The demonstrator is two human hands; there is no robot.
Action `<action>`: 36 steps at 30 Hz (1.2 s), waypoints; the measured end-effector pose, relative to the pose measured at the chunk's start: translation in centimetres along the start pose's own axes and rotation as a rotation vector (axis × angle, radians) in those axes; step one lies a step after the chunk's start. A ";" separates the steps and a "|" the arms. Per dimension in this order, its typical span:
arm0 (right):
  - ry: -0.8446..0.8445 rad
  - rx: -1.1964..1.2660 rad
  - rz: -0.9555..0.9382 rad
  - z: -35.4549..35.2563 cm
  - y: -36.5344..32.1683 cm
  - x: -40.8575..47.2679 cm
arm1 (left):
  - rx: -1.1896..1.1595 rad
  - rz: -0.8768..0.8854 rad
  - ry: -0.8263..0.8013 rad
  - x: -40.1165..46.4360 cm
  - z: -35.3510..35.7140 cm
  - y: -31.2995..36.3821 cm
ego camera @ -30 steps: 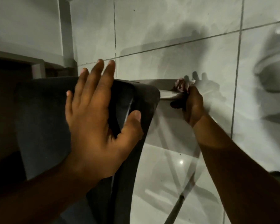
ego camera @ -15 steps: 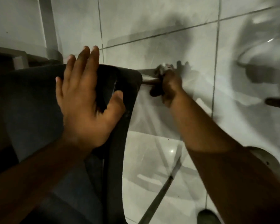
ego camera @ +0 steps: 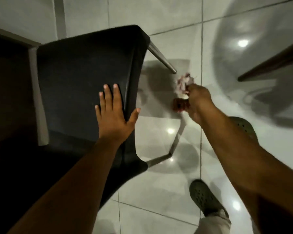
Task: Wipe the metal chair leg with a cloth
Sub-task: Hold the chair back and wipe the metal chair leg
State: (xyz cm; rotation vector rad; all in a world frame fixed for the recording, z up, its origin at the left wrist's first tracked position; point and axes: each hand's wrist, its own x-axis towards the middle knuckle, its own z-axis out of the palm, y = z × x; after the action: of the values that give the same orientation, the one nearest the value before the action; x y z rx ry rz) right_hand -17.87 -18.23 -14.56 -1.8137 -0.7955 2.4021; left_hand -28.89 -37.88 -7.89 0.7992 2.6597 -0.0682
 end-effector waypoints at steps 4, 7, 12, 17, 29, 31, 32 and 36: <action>-0.068 -0.065 0.121 -2.4 9.1 -4.1 | -0.051 0.027 0.100 -0.1 0.9 -0.1; -0.125 -0.046 0.202 -1.1 15.7 -5.0 | -0.059 0.019 0.138 -0.4 1.9 -0.3; -0.242 -0.342 0.451 1.8 22.0 -5.1 | 0.009 0.017 -0.006 -3.0 2.7 -2.0; -0.184 -0.172 0.443 2.4 23.1 -6.1 | 0.131 0.038 -0.056 -4.0 2.9 -3.5; 0.035 0.295 0.493 4.6 25.7 -5.0 | -0.013 0.039 0.089 -4.0 4.3 -3.5; 0.041 0.296 0.466 3.8 26.6 -3.5 | -0.019 0.039 0.091 -4.2 4.4 -3.3; 0.002 0.268 0.443 3.6 27.2 -2.5 | -0.026 0.043 0.094 -4.3 4.5 -3.4; -0.002 0.244 0.441 2.3 30.4 1.1 | -0.050 0.065 0.119 -3.9 4.7 -3.4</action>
State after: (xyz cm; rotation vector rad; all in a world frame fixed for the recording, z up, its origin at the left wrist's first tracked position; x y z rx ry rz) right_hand -11.89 -45.18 -27.57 -2.0512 -0.0906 2.5968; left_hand -26.18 -43.52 -11.10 0.8985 2.7320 0.0639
